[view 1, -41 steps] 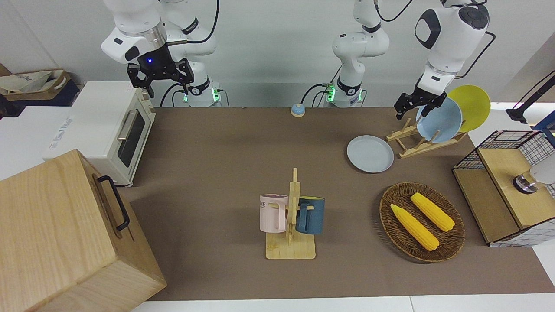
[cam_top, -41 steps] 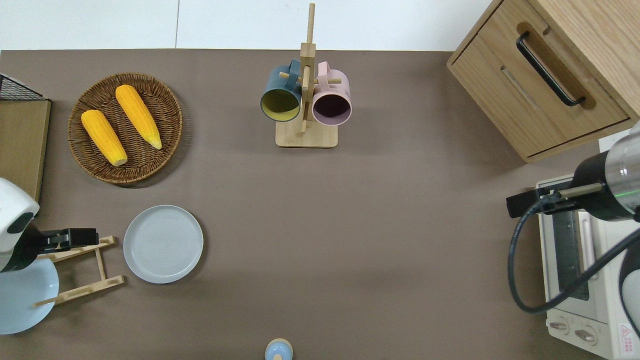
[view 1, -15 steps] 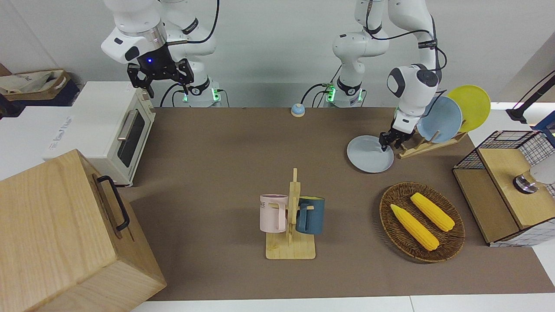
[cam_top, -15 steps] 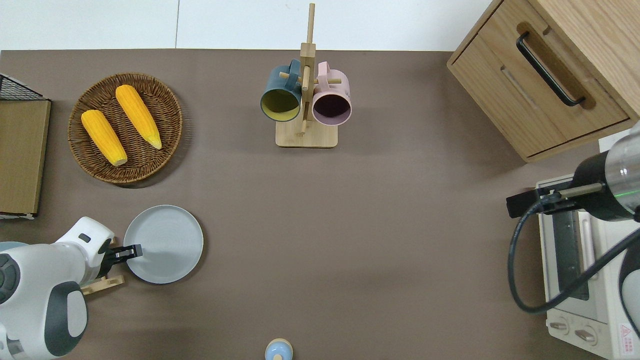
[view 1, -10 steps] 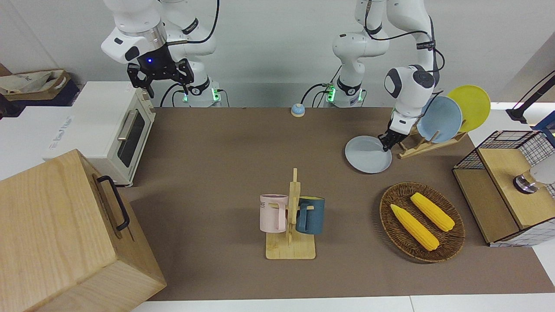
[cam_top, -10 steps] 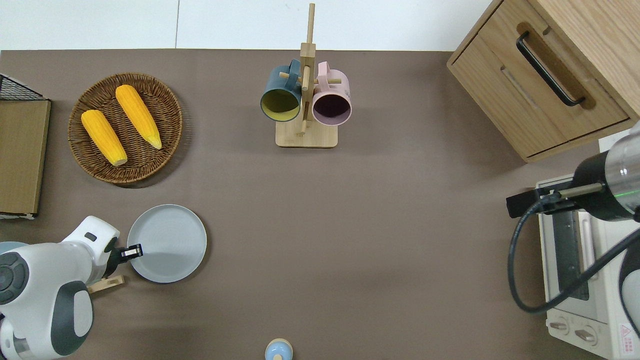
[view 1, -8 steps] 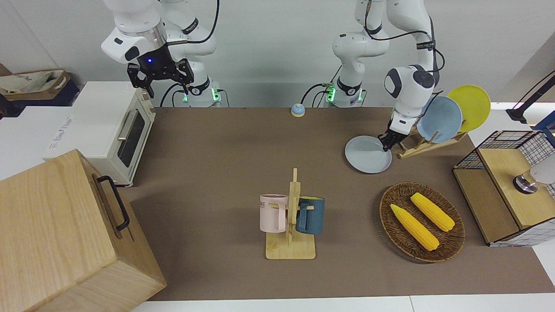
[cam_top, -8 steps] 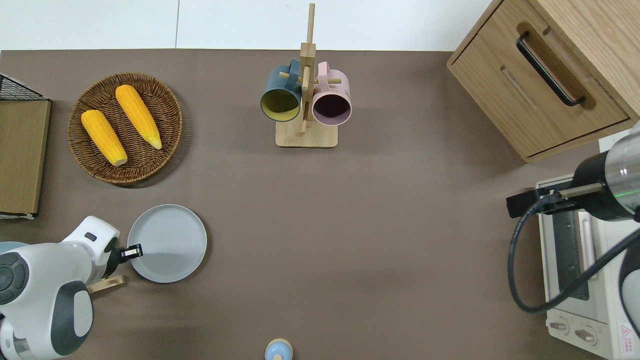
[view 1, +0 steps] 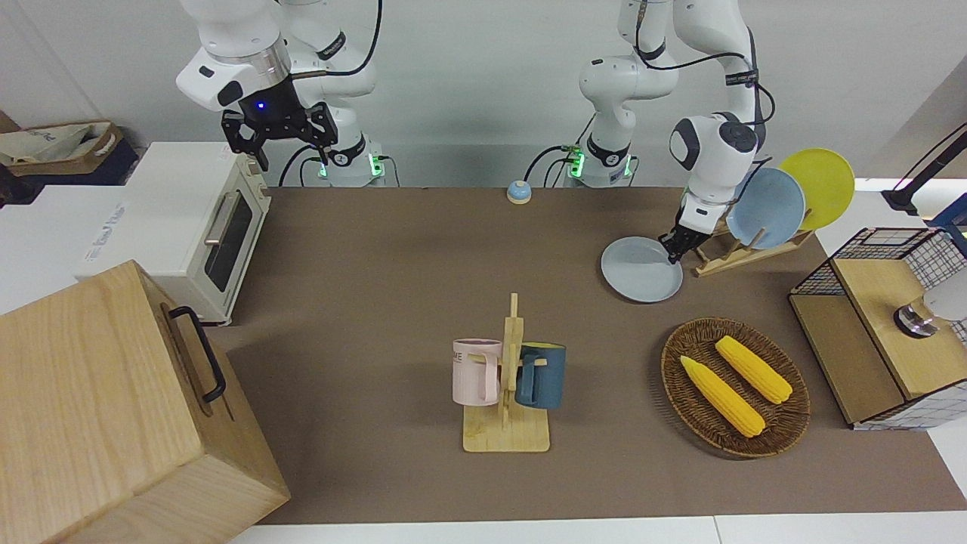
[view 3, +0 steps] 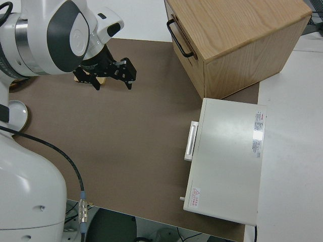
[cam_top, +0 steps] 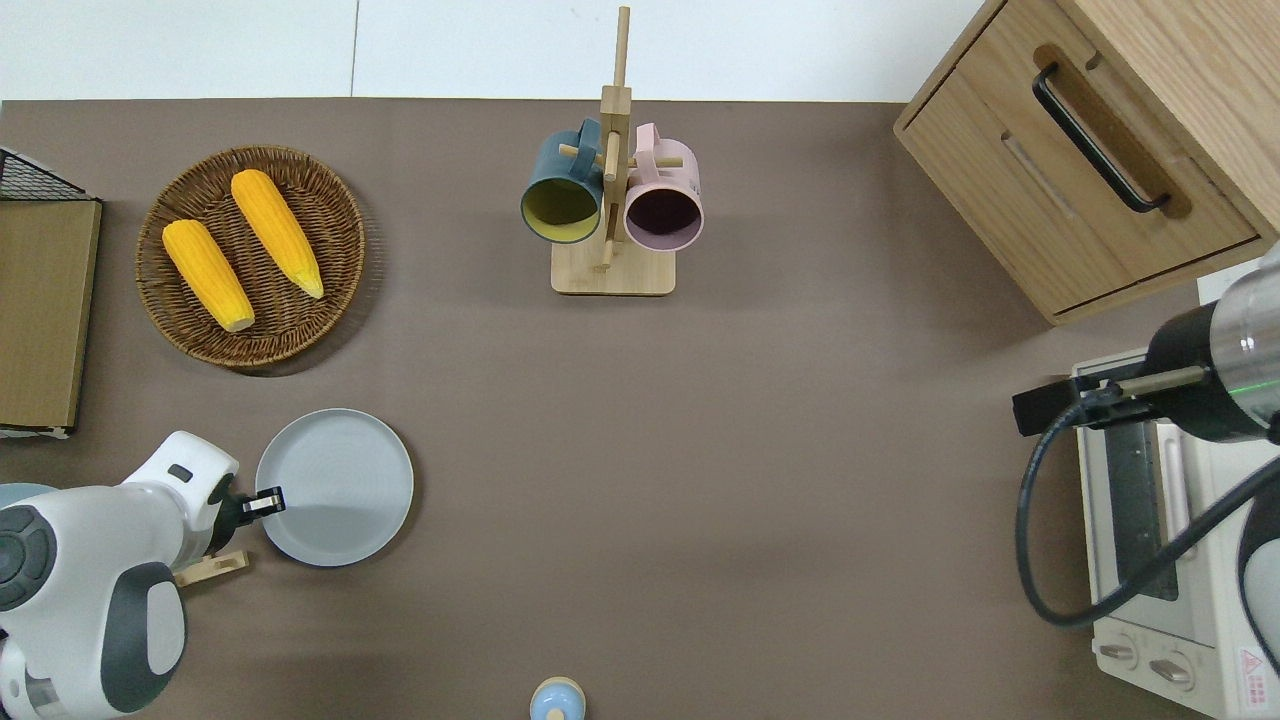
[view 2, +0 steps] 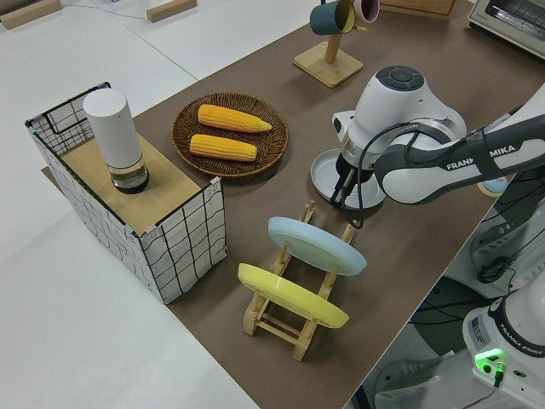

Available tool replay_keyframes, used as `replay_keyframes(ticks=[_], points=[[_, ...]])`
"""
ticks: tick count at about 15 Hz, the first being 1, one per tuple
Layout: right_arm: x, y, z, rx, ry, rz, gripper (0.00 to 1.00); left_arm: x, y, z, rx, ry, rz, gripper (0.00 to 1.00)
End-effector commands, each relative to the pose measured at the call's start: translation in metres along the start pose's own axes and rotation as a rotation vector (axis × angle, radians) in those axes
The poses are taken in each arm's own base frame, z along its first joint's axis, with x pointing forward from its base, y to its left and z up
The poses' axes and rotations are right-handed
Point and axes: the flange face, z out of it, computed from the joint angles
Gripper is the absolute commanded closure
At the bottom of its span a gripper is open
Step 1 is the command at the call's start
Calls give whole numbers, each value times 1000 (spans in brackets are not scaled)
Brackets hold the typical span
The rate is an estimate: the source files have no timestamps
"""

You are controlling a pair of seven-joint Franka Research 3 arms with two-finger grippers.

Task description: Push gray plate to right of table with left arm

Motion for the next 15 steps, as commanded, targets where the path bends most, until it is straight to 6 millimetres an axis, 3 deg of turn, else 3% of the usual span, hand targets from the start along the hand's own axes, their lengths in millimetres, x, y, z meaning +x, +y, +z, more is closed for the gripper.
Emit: replay_keyframes(ticks=[1,6,15], points=[[-3,1,-4,5,-4,16,17,-5,0,6,-1,0,-9,976],[-3,1,-4,4,-4,15,17,-6,5,11,0,-15,-38,976],[-3,1,-4,5,-4,16,17,-30,109,20,-7,-34,-169,976]])
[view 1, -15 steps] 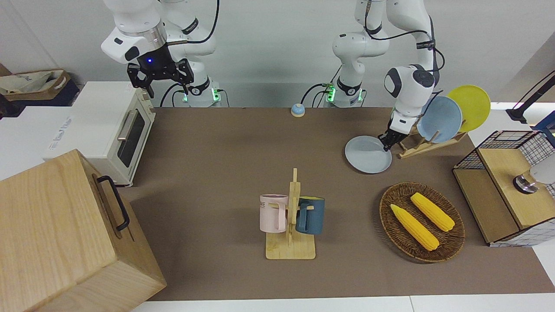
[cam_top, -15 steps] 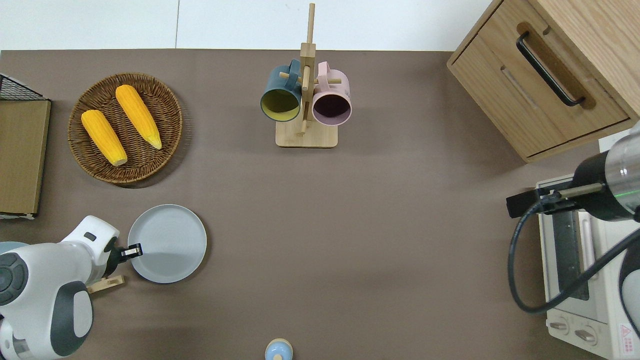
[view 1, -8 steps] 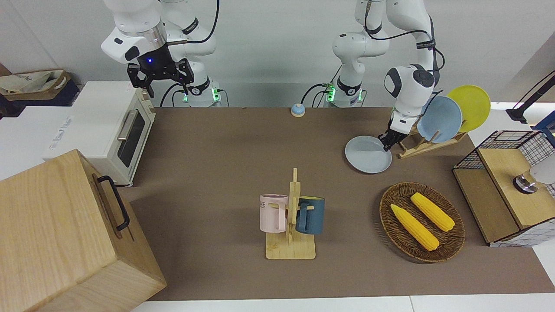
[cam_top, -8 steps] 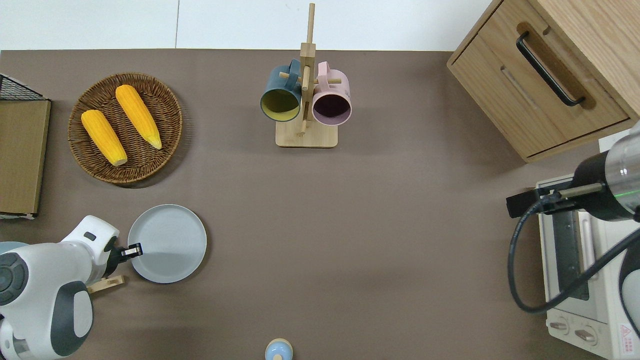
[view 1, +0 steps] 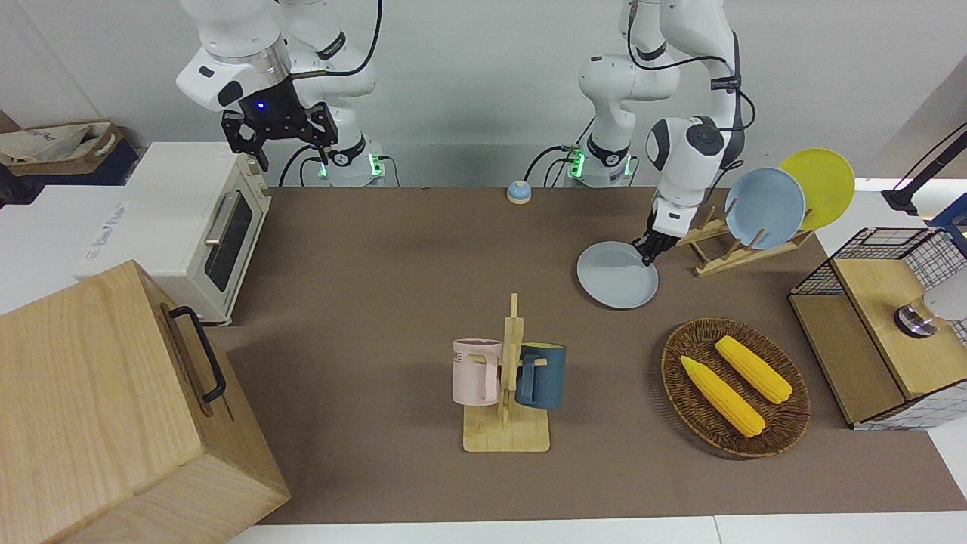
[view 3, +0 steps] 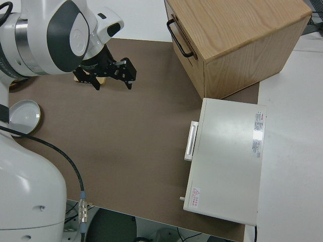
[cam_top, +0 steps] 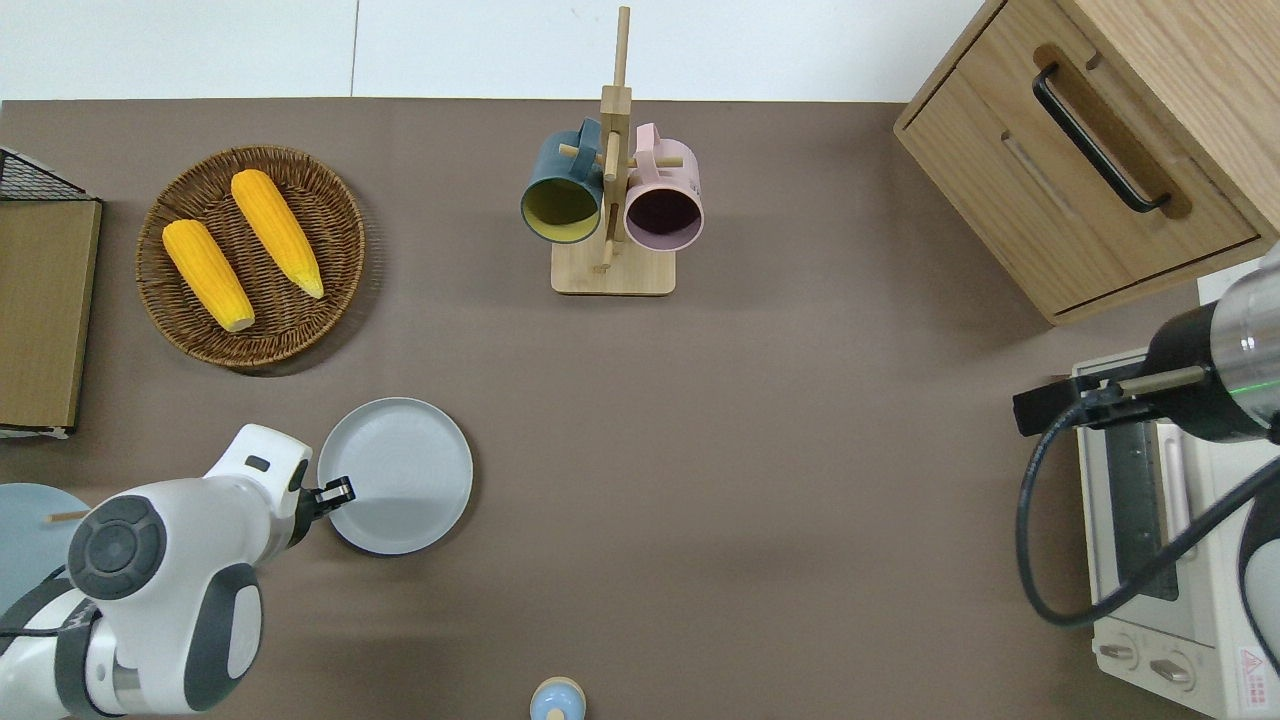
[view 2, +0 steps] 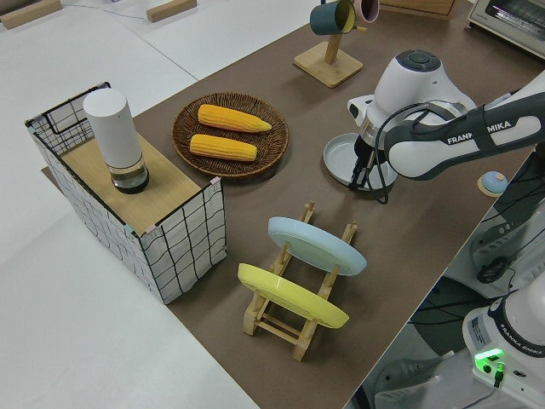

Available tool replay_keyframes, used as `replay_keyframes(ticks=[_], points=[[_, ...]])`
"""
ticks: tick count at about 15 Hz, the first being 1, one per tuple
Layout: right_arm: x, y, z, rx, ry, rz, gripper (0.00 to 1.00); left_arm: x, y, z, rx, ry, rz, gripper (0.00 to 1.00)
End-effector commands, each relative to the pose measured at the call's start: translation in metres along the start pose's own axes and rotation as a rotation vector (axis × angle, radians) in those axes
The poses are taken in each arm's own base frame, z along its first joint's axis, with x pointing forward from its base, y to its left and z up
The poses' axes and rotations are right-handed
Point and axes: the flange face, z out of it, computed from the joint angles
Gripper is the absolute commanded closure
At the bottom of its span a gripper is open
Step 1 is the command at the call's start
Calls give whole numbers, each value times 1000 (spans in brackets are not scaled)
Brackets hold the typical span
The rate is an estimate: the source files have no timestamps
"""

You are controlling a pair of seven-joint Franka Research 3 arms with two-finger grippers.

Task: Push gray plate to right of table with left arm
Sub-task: 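Push the gray plate with the left gripper toward the table's center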

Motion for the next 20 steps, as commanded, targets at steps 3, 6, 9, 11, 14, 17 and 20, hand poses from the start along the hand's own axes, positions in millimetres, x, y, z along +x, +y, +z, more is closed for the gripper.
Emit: replay_keyframes(ticks=[3,6,9,11,14,17,20], points=[[-3,1,-4,5,-4,15,17,-35,72,24,-4,-18,-108,973],[-3,1,-4,5,-4,16,17,-54,125,22,-16,-10,-183,976],[-3,1,-4,5,-4,15,17,-75,163,21,-24,-9,-229,976],[-3,1,-4,4,-4,15,17,-95,199,22,-34,-12,-275,976],[-3,1,-4,5,-4,16,17,-114,231,21,-46,-19,-301,976],[-3,1,-4,4,-4,15,17,-134,265,19,-66,-30,-332,976],[-3,1,-4,5,-4,16,17,-146,287,24,-71,-47,-345,976]])
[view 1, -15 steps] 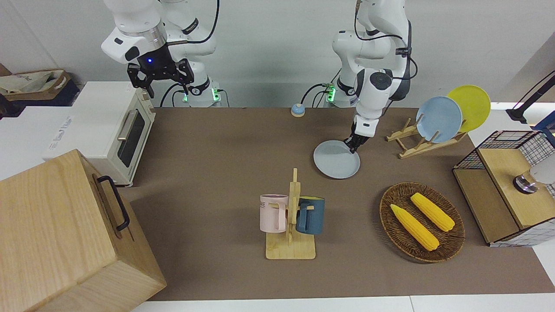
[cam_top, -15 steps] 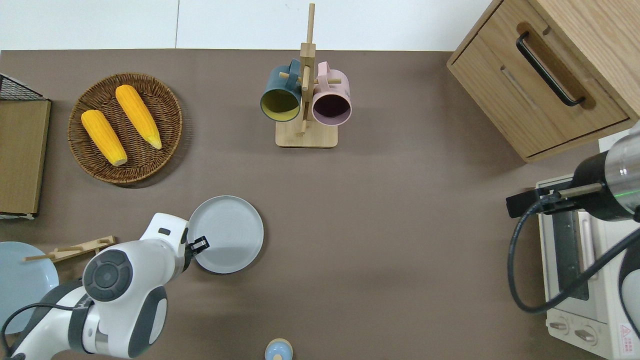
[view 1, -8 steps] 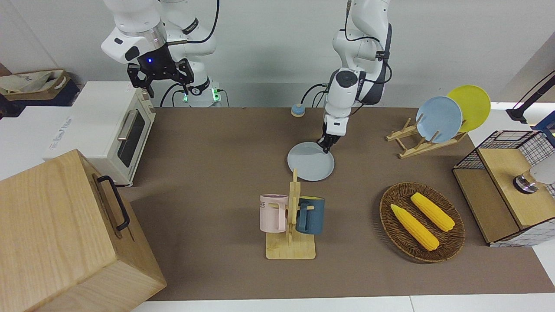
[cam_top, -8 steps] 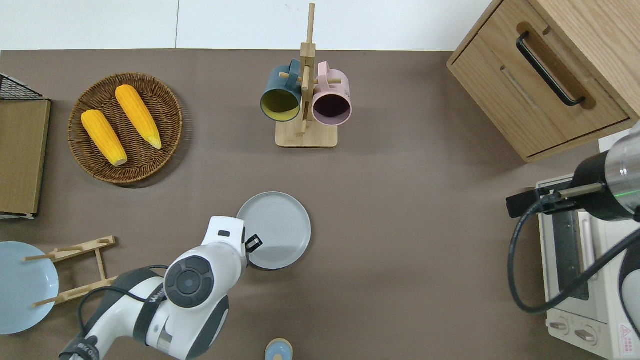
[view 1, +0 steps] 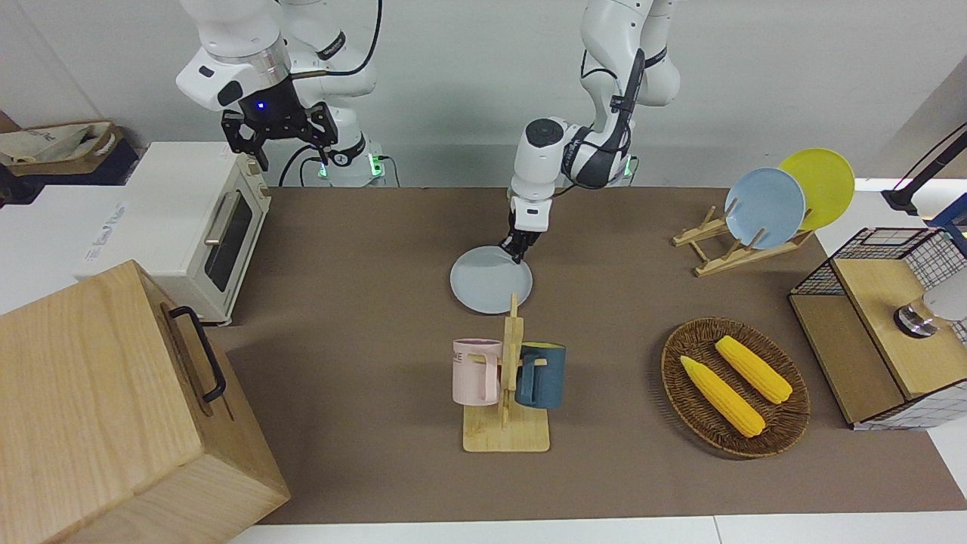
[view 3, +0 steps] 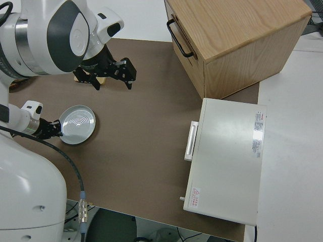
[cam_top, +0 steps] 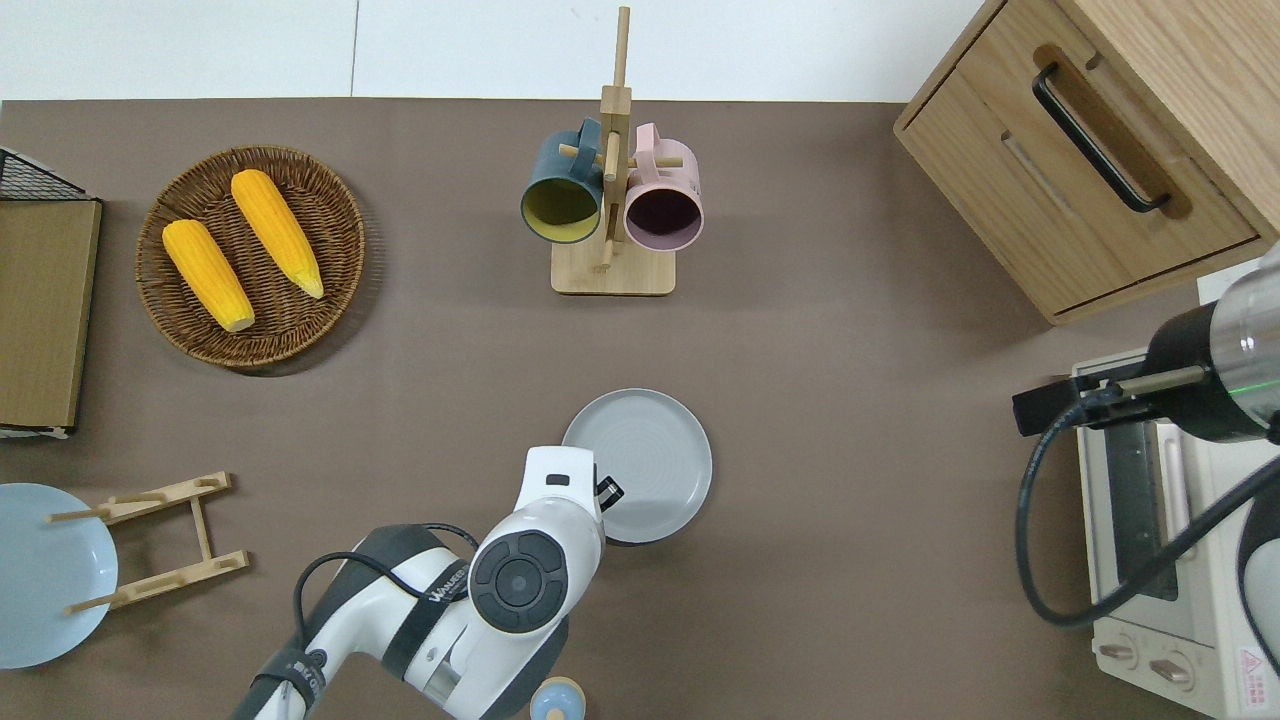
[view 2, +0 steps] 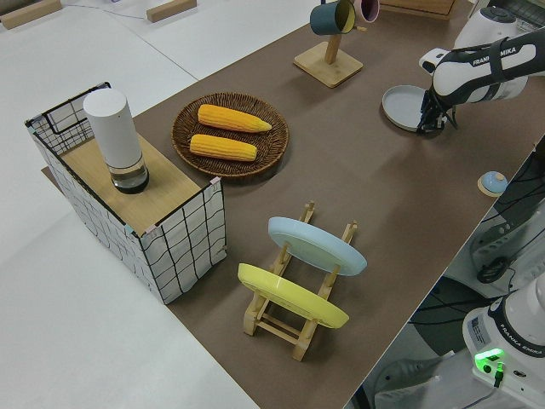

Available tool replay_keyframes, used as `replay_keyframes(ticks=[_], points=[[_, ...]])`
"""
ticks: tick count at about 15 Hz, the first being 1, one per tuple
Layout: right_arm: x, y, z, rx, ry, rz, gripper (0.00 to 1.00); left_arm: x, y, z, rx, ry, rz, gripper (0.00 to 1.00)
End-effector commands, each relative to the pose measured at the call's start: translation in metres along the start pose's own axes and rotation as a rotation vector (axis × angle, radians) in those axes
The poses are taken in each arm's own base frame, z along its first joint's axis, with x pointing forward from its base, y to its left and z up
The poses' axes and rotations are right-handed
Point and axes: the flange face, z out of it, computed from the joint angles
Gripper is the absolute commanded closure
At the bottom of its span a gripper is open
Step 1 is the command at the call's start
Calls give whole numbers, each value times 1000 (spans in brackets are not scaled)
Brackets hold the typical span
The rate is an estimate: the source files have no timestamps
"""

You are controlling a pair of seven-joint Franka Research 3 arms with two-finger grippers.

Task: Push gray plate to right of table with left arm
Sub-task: 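Push the gray plate with the left gripper toward the table's center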

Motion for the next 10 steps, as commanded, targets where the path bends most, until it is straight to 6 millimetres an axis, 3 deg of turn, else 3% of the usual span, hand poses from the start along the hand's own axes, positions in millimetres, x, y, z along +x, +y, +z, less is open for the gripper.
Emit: replay_keyframes(ticks=[1,4,9,10], points=[[-3,1,-4,5,-4,16,17,-27,26,21,6,-34,-24,976],[-3,1,-4,5,-4,16,17,-38,36,22,0,-39,-32,973],[-3,1,-4,5,-4,15,17,-38,39,18,-6,-36,-39,959],[-3,1,-4,5,-4,15,17,-38,39,18,-6,-36,-40,917]])
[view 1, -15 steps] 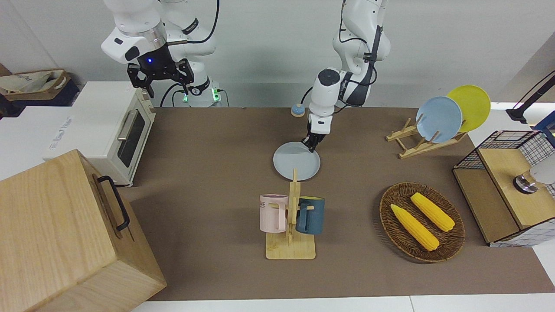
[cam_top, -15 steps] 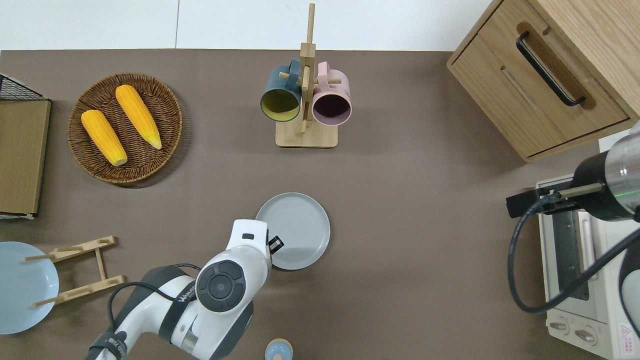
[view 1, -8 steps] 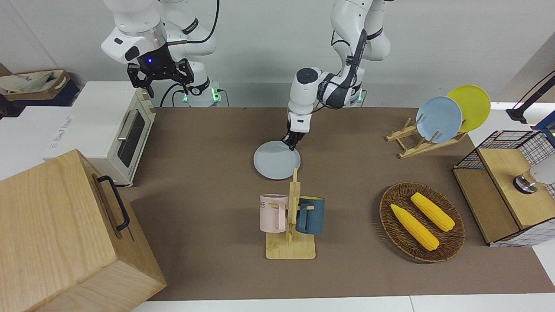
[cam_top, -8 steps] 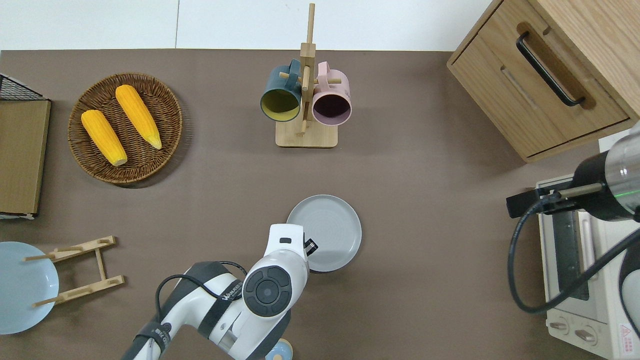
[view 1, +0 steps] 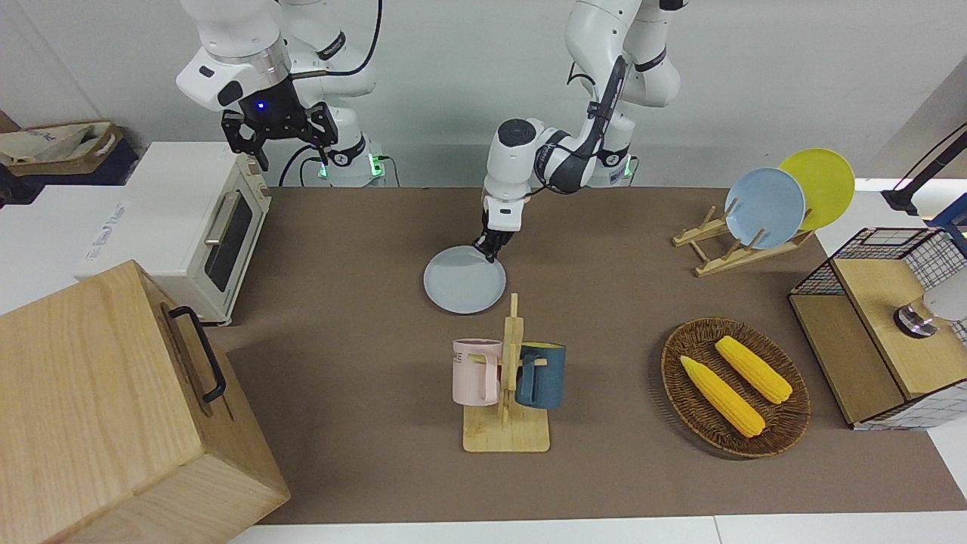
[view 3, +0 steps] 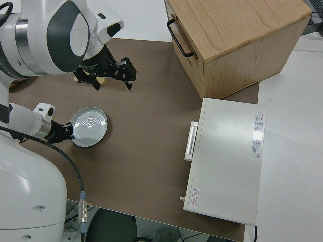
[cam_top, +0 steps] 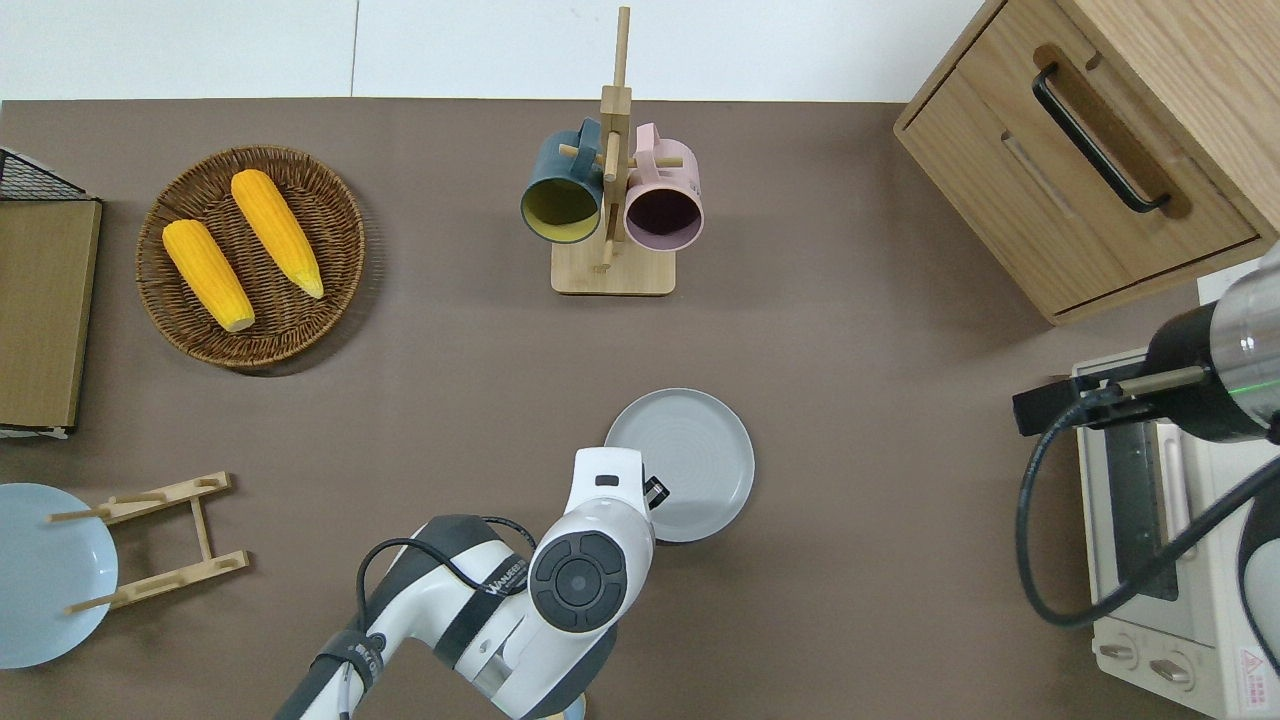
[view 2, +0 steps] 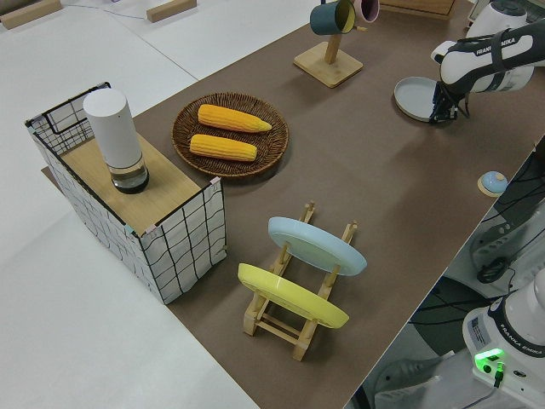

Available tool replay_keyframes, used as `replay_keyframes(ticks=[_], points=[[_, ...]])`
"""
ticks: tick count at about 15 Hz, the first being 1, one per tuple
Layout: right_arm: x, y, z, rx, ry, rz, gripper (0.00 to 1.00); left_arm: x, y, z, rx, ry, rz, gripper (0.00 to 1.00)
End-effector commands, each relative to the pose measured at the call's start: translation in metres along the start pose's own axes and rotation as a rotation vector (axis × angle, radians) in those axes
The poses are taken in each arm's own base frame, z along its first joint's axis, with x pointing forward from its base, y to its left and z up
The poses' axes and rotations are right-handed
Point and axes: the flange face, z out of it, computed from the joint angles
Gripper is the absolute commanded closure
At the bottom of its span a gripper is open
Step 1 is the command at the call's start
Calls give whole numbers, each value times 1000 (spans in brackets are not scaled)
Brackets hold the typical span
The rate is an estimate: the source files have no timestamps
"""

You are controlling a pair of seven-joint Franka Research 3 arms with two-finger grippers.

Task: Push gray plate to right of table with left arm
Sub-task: 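Push the gray plate with the left gripper toward the table's center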

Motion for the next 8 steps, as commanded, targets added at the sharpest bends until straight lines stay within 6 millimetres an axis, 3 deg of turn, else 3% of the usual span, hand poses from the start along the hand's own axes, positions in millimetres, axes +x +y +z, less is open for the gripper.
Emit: replay_keyframes(ticks=[1,3,4,5,8], points=[[-3,1,-4,4,-4,15,17,-6,6,14,13,-11,-7,834],[-3,2,-4,4,-4,17,17,-4,7,13,13,-10,0,436],[-3,1,-4,5,-4,16,17,-3,8,11,10,-9,-1,141],[-3,1,-4,5,-4,15,17,0,9,9,5,-8,-9,1],[-3,1,-4,5,-4,15,17,3,13,3,11,-6,-6,0]])
